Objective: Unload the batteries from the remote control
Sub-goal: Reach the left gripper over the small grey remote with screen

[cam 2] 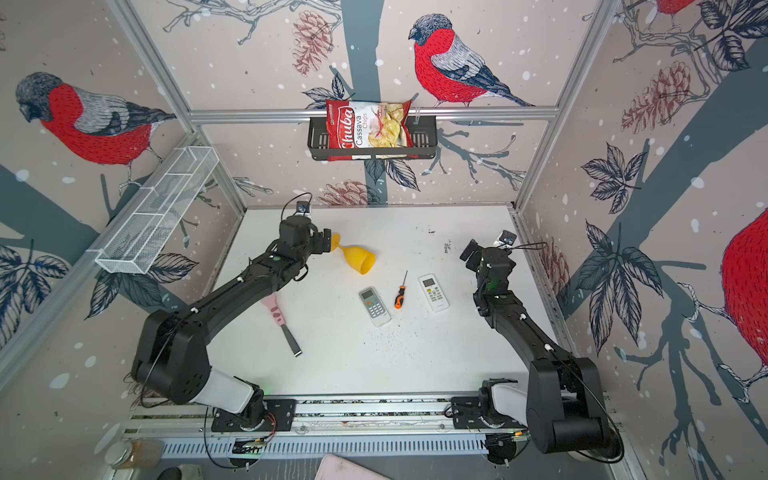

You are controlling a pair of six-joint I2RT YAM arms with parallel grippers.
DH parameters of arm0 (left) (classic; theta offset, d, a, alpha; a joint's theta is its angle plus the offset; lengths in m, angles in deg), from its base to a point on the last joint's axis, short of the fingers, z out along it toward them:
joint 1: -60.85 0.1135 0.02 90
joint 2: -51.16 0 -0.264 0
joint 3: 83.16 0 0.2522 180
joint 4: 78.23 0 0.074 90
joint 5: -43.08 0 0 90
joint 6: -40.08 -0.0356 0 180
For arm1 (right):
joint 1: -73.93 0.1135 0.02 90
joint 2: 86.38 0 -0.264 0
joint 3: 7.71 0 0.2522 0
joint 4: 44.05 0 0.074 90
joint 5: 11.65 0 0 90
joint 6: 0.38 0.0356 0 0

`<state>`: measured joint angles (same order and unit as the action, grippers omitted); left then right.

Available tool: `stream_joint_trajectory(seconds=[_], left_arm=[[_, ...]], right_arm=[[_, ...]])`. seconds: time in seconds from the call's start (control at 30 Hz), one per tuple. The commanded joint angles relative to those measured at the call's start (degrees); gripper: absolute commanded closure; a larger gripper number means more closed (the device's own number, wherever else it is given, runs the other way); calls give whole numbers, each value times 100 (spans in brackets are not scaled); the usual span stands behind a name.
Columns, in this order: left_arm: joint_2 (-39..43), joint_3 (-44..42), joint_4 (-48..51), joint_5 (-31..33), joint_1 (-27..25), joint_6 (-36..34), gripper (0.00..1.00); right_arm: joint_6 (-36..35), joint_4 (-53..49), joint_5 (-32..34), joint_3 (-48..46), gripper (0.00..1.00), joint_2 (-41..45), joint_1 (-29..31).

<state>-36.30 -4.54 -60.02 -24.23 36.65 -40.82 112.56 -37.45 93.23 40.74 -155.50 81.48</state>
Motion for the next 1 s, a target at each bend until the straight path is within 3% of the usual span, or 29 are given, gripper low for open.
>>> stream_joint_trajectory(seconds=[0.0,0.23,0.43,0.73,0.97], left_arm=[[-200,239,1562,267,-451,1036,3],[-803,545,2361,552,-1495,2468,10],[-1415,691,2481,533,-2048,3297,6],[-1790,694,2070,5,-2231,4152,3],[-2102,793,1744,-279,-2237,4413,3]], right_arm=[[500,-398,-497,119,0,81,111],[684,-321,-705,190,1,-104,379],[600,-397,-623,318,0,-242,620],[642,-319,-714,297,1,-242,676],[647,-303,-748,283,1,-242,679]])
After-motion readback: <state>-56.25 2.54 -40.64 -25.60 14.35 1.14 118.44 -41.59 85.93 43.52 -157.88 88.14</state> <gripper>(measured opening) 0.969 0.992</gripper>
